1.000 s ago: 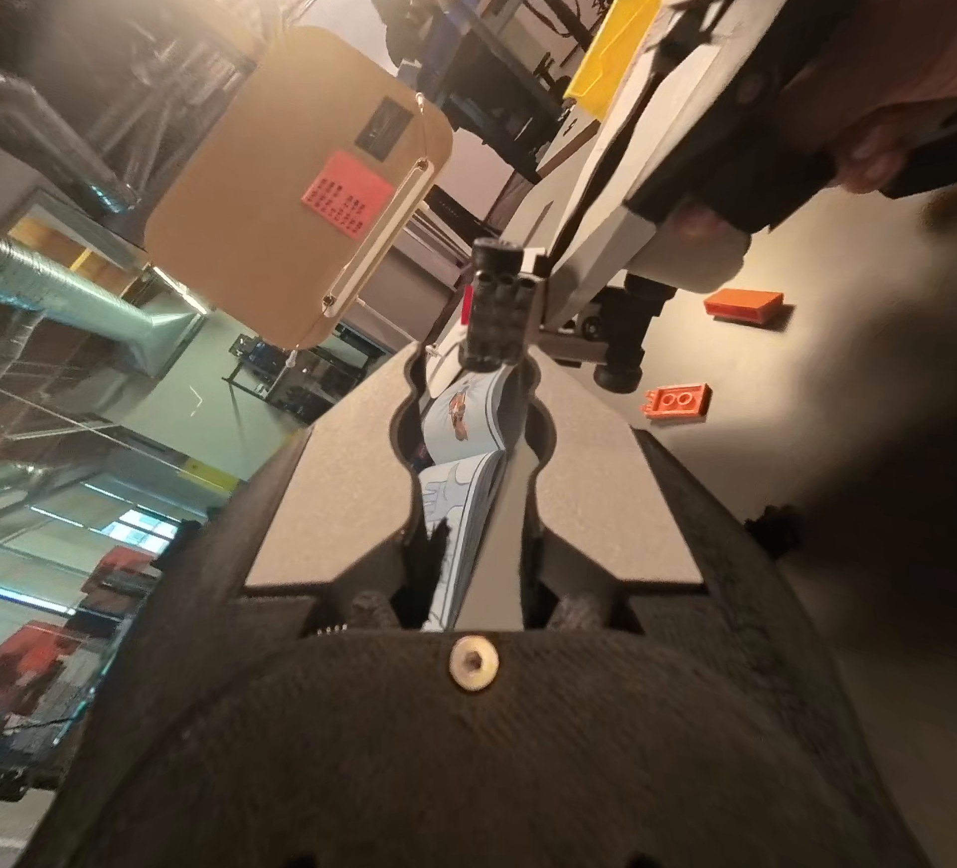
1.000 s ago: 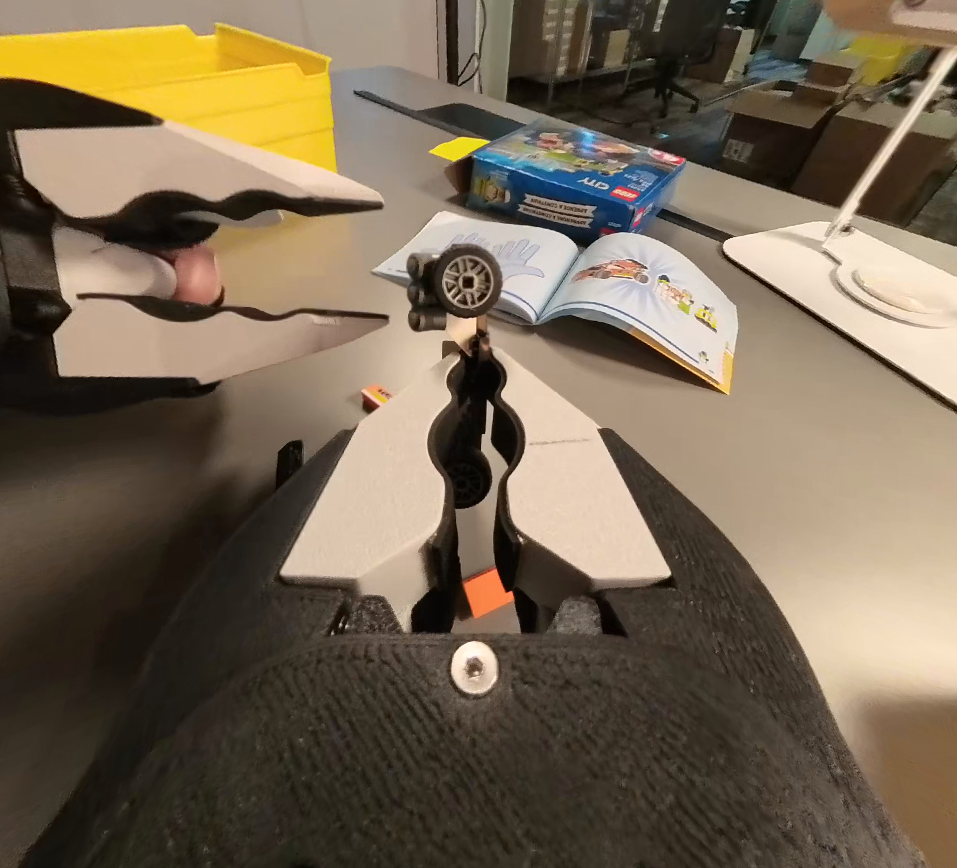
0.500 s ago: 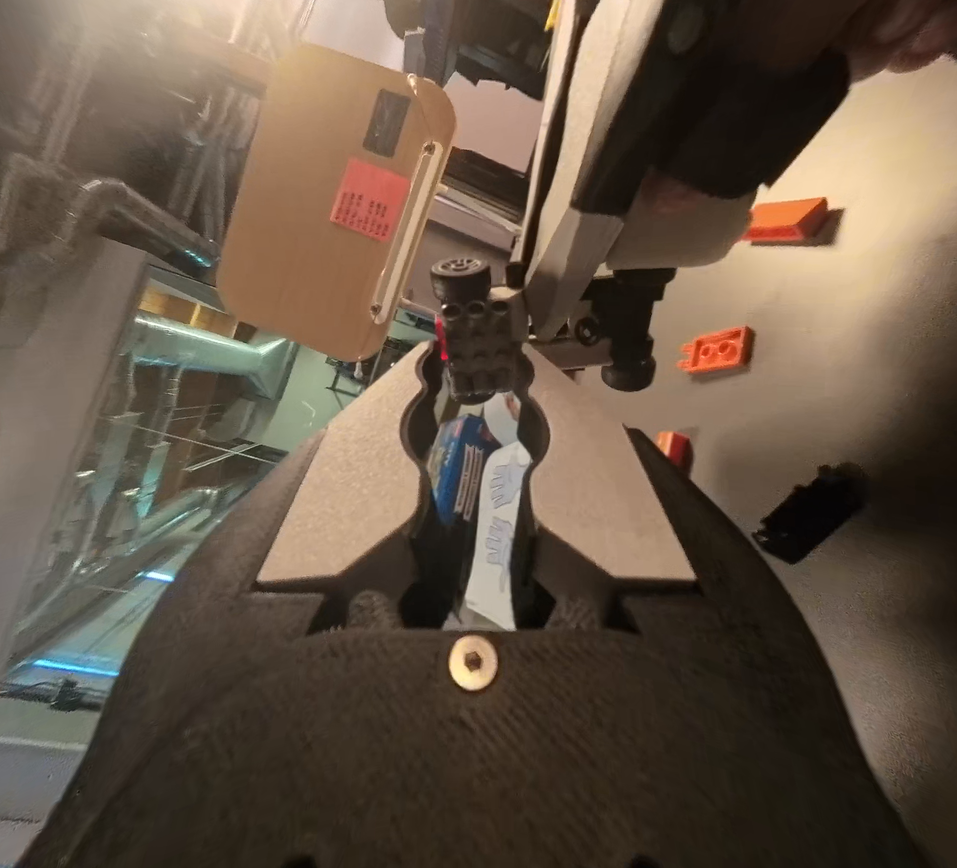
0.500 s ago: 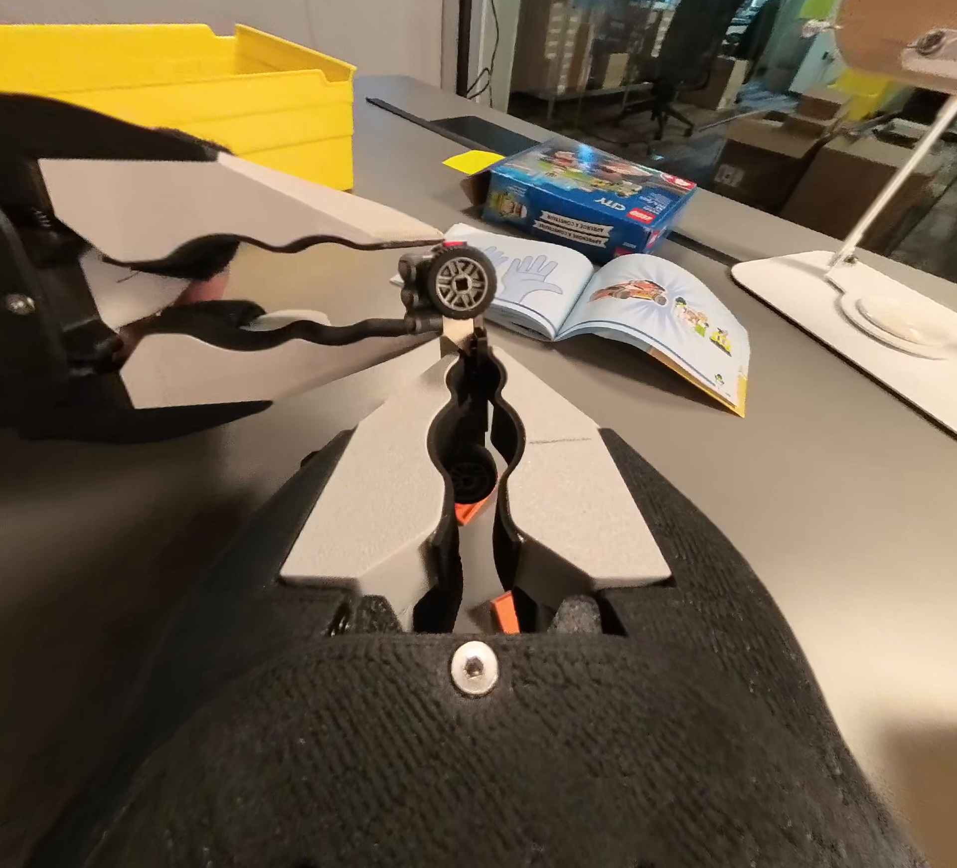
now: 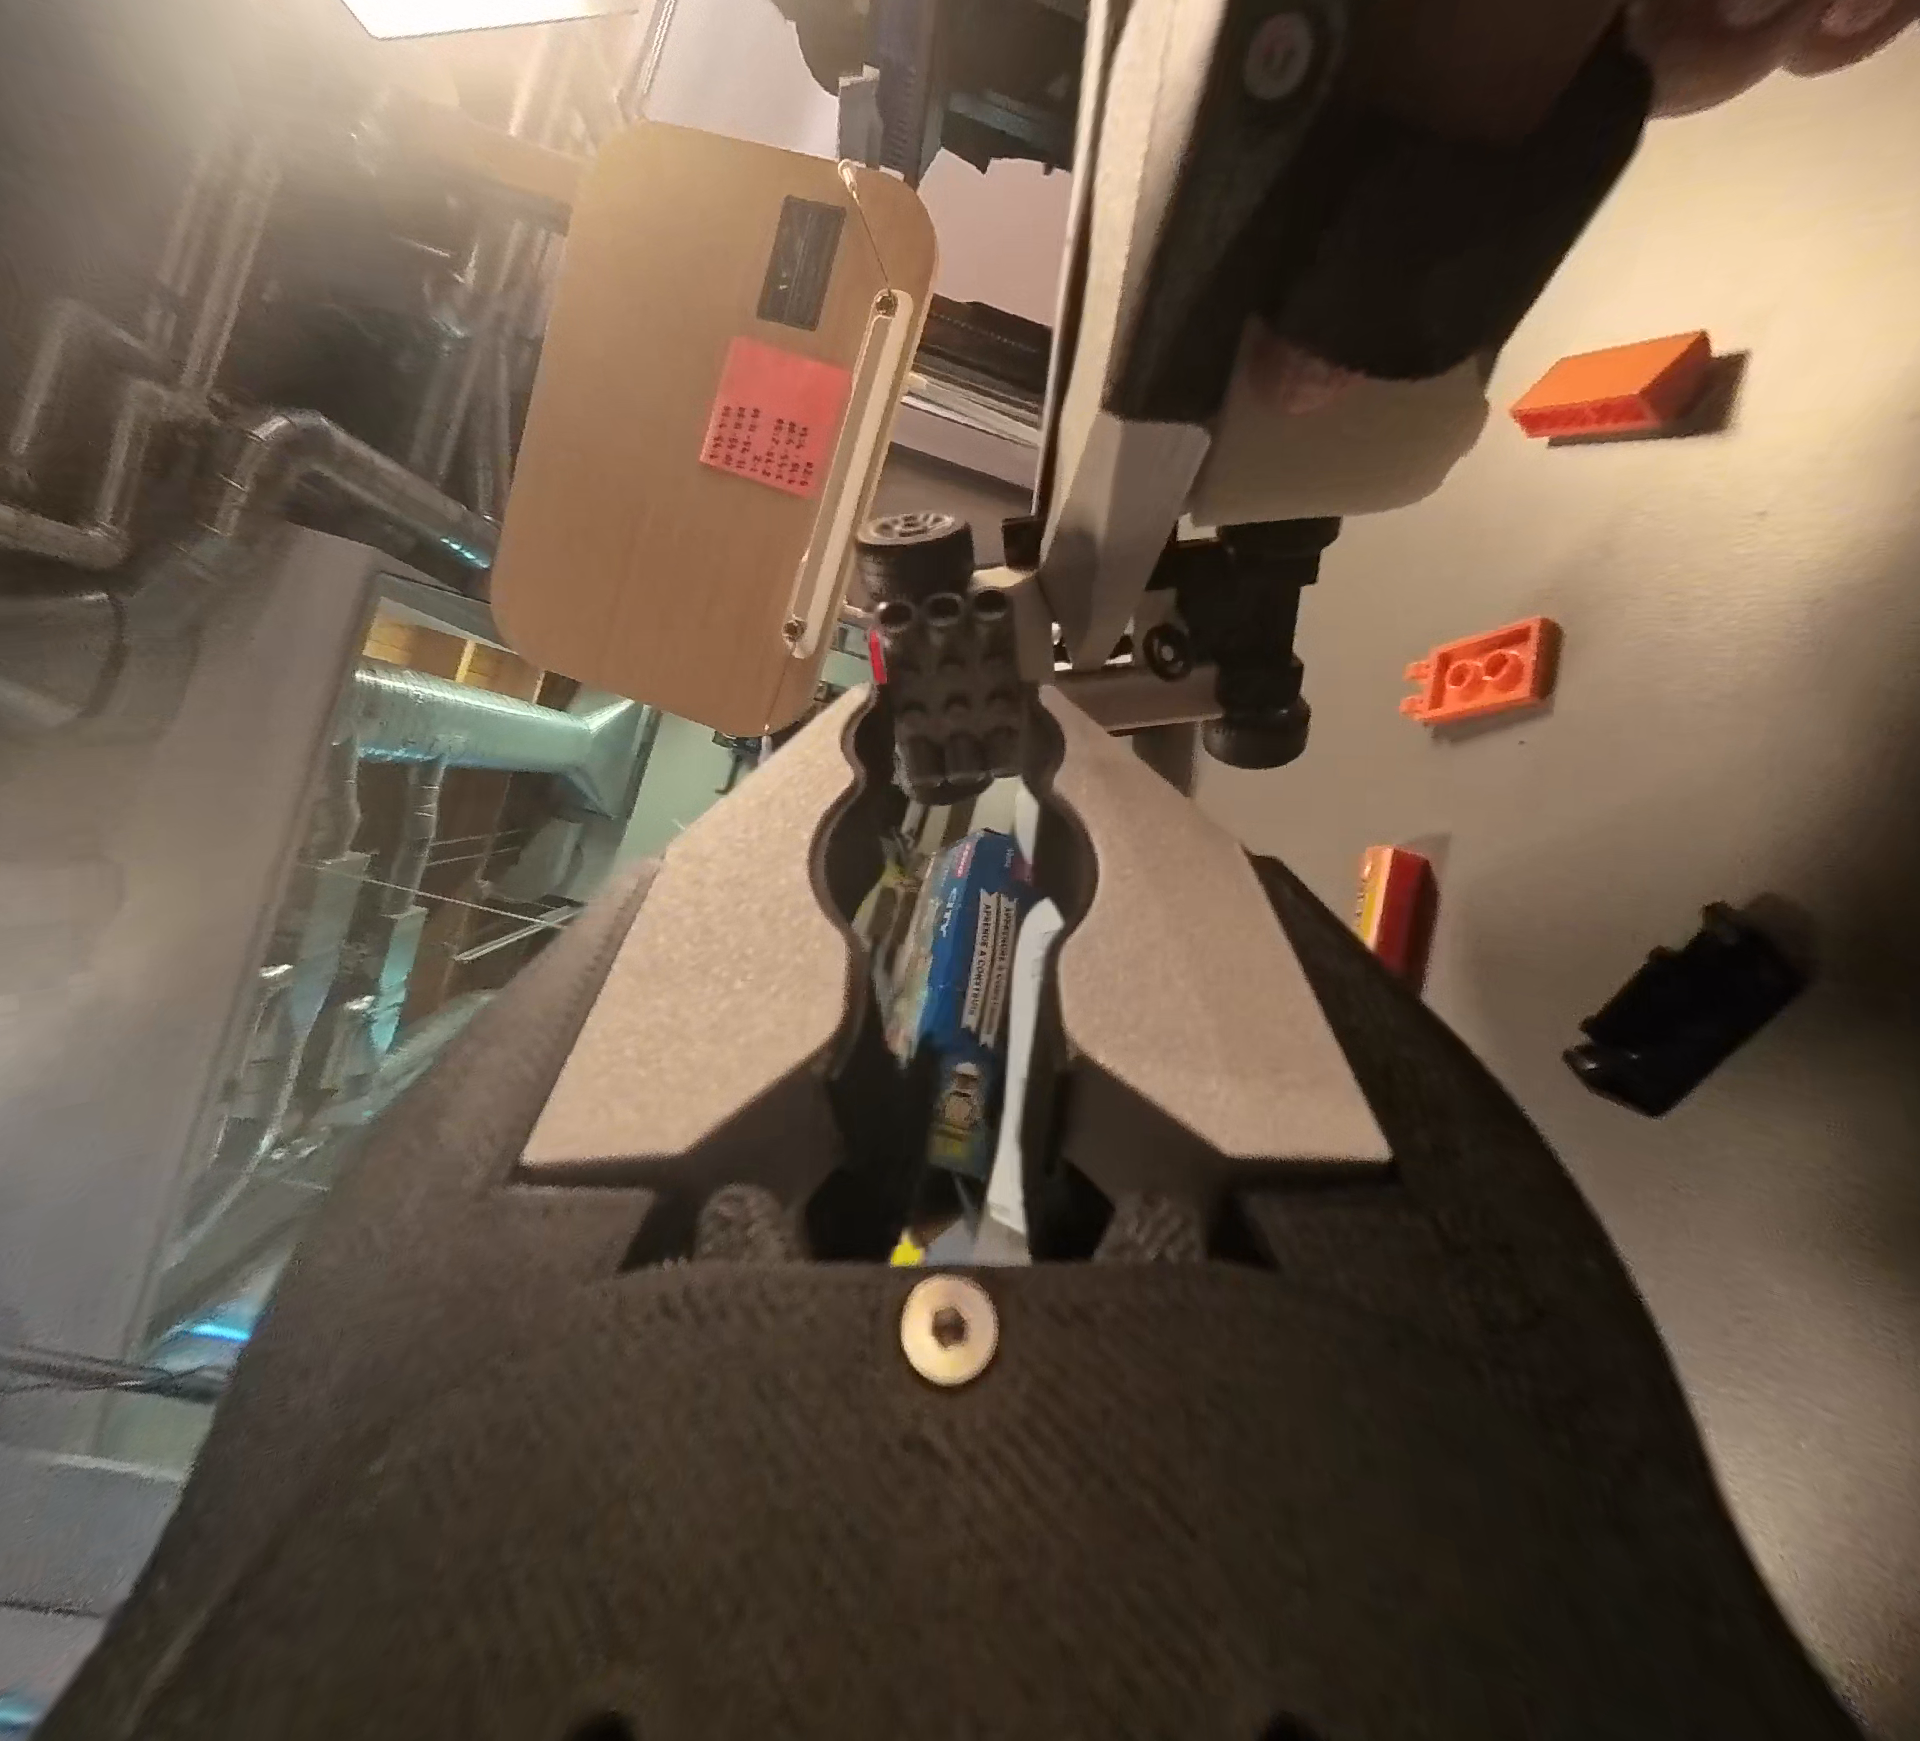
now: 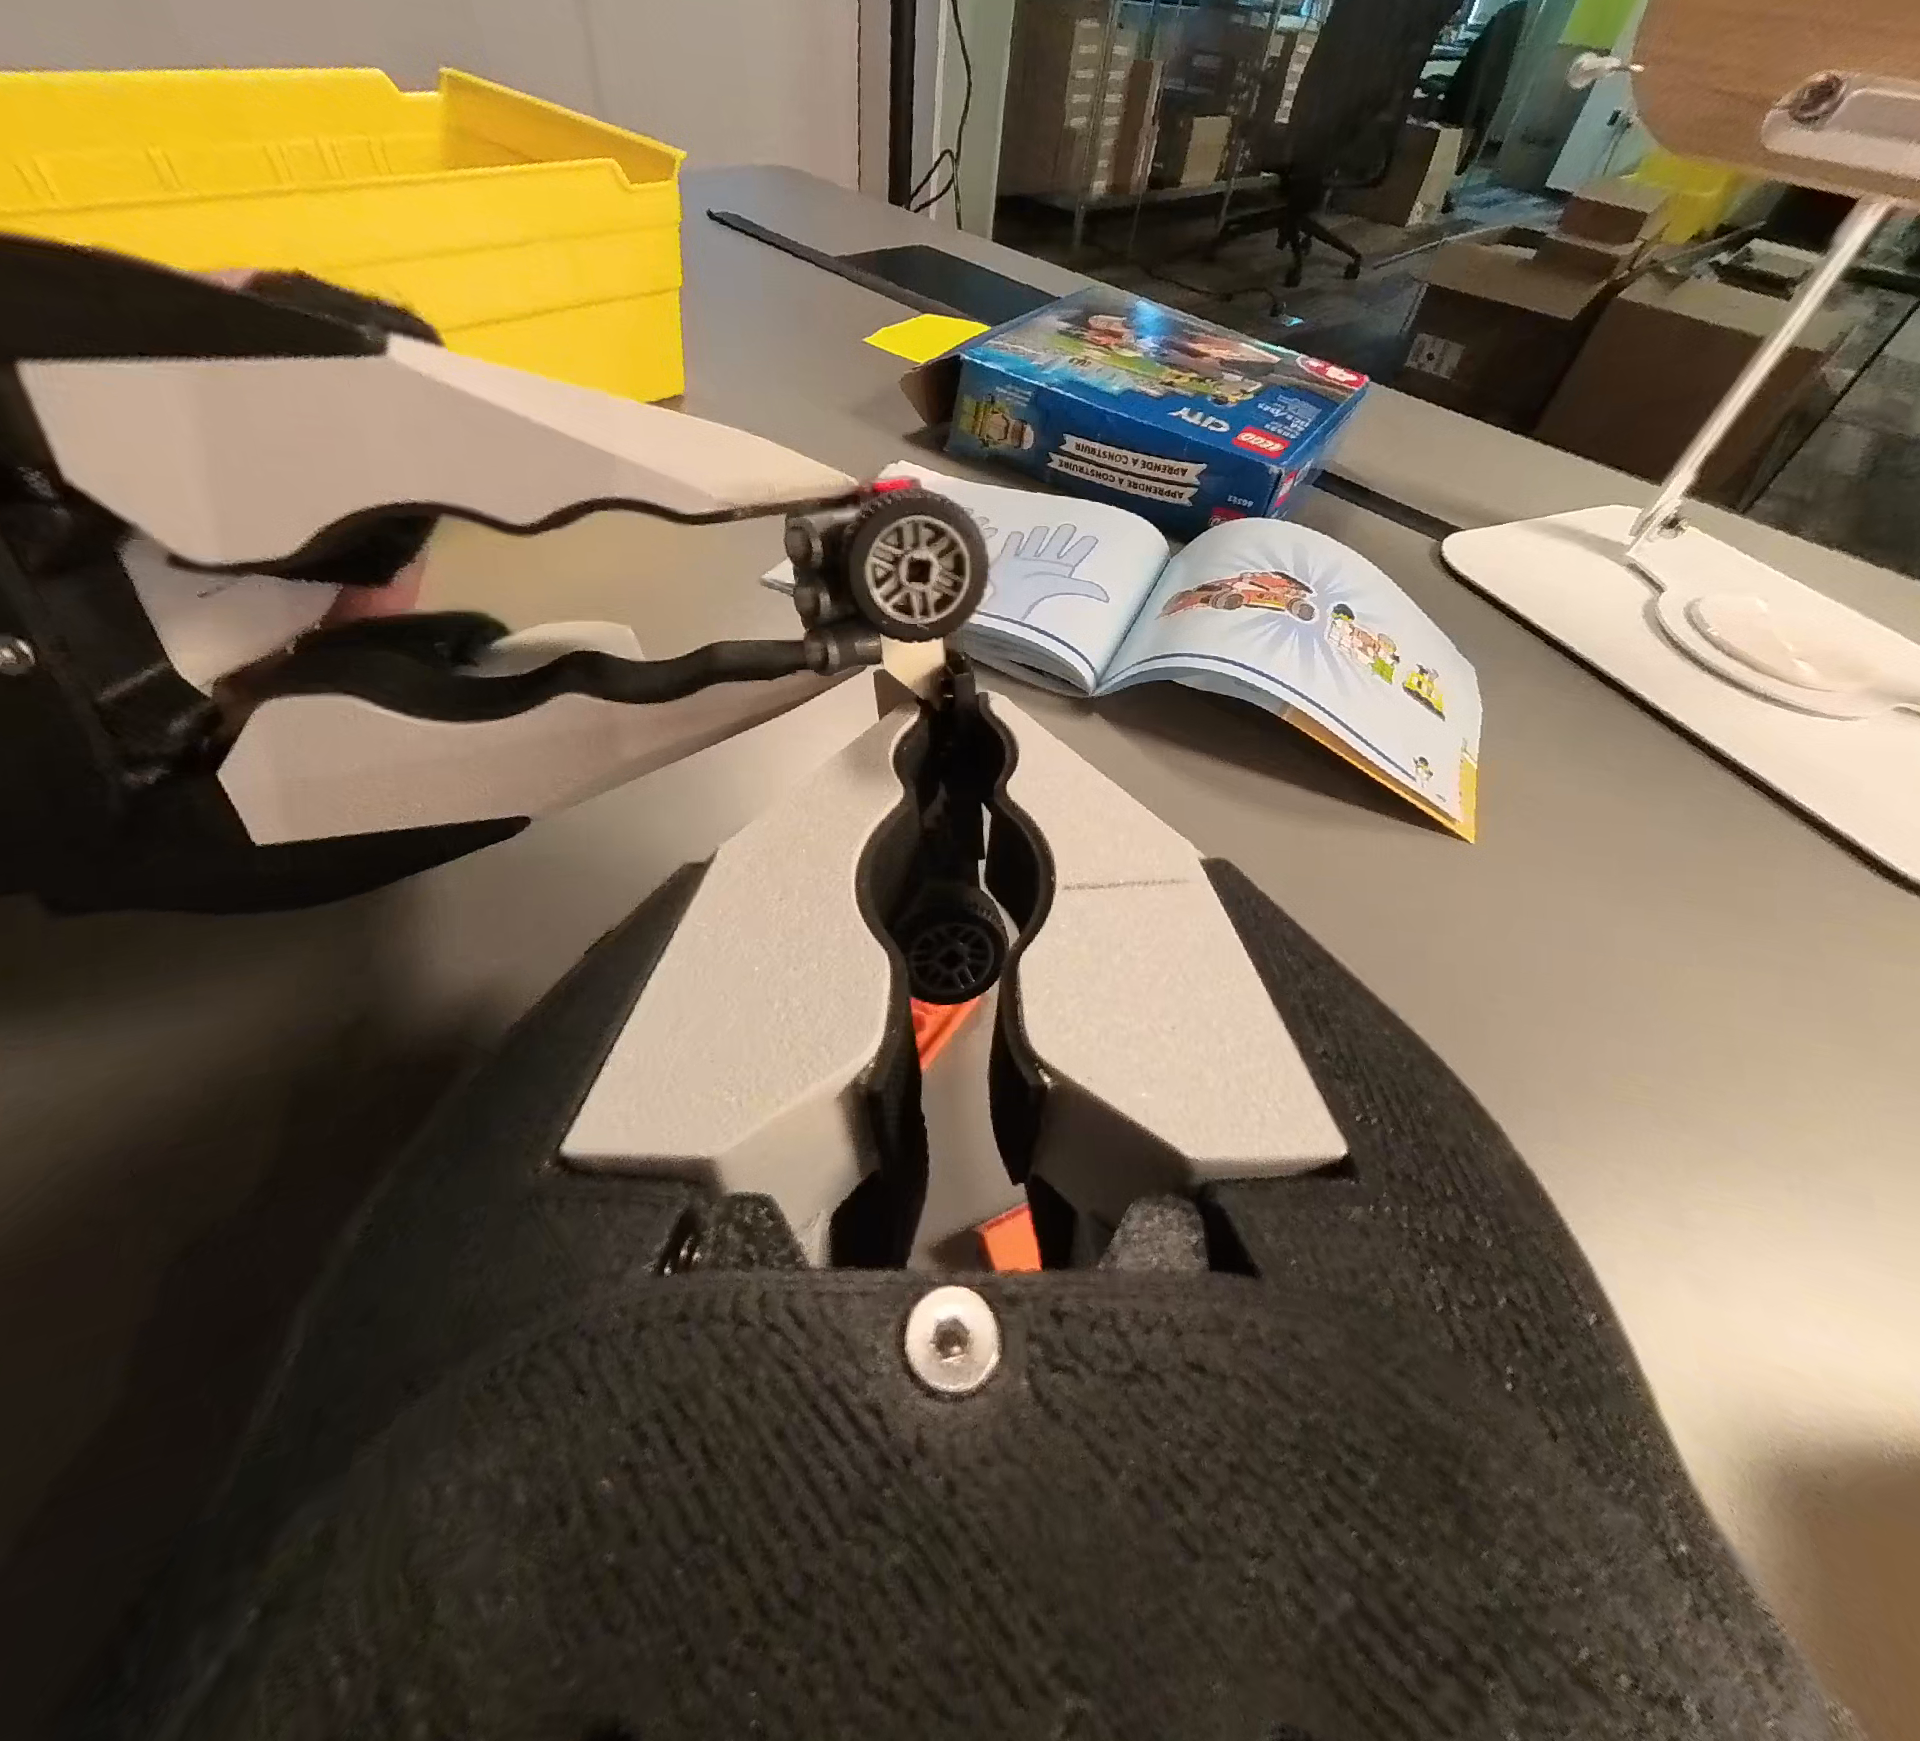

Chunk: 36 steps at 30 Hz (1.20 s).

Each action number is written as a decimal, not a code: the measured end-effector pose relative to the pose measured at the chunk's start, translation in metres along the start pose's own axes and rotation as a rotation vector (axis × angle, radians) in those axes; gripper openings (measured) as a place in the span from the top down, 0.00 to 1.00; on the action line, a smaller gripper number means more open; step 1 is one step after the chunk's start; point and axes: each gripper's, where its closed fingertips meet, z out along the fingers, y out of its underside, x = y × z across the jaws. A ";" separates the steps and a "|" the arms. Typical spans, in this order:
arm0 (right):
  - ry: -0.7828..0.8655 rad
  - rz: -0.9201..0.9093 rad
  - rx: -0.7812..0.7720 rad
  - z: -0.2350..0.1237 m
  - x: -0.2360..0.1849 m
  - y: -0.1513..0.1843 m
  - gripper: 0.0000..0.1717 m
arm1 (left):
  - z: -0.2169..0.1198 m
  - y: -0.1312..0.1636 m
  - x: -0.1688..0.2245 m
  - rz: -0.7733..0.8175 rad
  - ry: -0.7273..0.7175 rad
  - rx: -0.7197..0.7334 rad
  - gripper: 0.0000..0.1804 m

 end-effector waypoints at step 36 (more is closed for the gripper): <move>0.023 -0.230 0.169 -0.012 -0.003 -0.017 0.98 | -0.013 -0.006 -0.019 -1.220 0.344 0.276 0.96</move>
